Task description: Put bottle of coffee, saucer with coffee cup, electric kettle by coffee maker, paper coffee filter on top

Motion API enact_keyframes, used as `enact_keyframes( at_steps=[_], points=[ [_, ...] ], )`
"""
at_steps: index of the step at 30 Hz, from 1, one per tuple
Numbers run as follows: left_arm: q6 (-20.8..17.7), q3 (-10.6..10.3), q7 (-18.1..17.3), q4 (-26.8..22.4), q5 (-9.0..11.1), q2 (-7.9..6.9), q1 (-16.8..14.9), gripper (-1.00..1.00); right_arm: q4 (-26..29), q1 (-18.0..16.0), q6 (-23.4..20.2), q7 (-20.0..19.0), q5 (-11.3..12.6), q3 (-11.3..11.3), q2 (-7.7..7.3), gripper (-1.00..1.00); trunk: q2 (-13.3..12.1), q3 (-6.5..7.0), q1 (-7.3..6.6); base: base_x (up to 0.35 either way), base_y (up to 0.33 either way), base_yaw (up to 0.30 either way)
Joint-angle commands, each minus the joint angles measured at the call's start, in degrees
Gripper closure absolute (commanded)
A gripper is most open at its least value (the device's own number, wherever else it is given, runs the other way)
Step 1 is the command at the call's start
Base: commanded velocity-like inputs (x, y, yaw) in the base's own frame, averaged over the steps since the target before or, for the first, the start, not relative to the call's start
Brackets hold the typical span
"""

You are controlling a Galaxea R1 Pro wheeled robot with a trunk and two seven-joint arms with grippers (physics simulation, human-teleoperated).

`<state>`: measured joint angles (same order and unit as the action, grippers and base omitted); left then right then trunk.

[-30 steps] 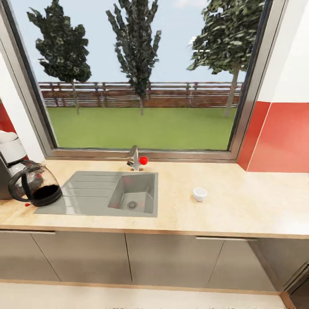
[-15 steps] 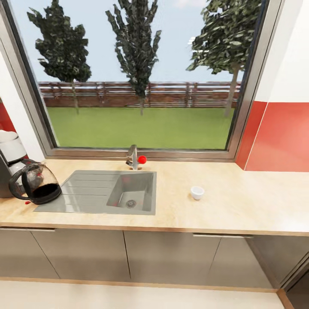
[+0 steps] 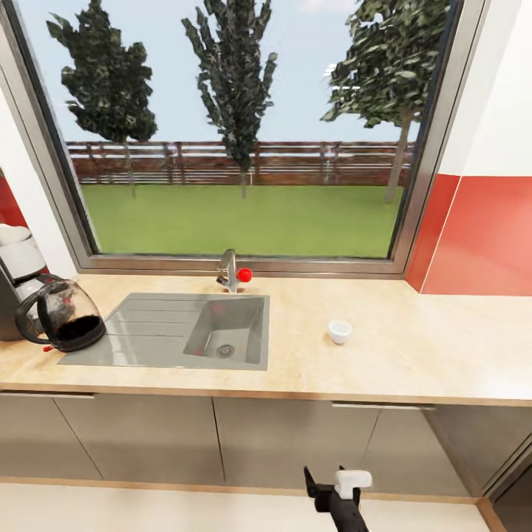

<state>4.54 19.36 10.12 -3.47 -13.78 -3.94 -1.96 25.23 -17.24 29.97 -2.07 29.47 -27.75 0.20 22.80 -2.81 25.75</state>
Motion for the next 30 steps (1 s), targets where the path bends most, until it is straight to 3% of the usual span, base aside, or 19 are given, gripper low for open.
enact_keyframes(
  at_steps=[1, 8, 14, 25, 28, 30],
  points=[
    [0.3, 0.5, 0.2, 0.0, -0.5, 0.00, -0.1, -1.00, 1.4, -0.1, 0.4, -0.2, 0.6, -0.3, -0.03, -1.00, 0.1, -0.13, 0.03, 0.000, 0.000, 0.000],
    [0.3, 0.6, 0.2, -0.1, -0.7, 0.01, -0.1, -1.00, 8.5, -1.9, 0.7, 0.2, 0.7, 0.1, -0.15, -1.00, 0.1, -0.13, 0.03, 0.000, 0.000, 0.000],
    [0.3, 0.3, 0.1, -0.1, -0.8, 0.07, -0.1, -1.00, 18.7, -2.5, 0.7, 9.1, 0.7, 0.2, -0.33, -1.00, 0.1, -0.13, 0.03, 0.000, 0.000, 0.000],
    [0.2, -0.1, 0.1, 0.0, -0.8, 0.29, -0.1, -1.00, 30.3, -2.7, 0.4, 10.2, 0.5, 0.8, -2.08, -1.00, 0.1, -0.13, 0.03, 0.000, 0.000, 0.000],
    [0.2, -0.1, 0.1, 0.0, -0.8, 0.37, -0.1, -1.00, 31.5, -3.7, -1.2, 12.1, 0.4, 2.3, -2.52, -1.00, 0.1, -0.13, 0.03, 0.000, 0.000, 0.000],
    [0.2, -0.1, 0.1, 0.0, -0.8, 0.40, -0.1, -1.00, 31.9, -5.6, -5.3, 13.7, -0.6, 3.0, -2.66, -1.00, 0.1, -0.13, 0.03, 0.000, 0.000, 0.000]
  ],
)
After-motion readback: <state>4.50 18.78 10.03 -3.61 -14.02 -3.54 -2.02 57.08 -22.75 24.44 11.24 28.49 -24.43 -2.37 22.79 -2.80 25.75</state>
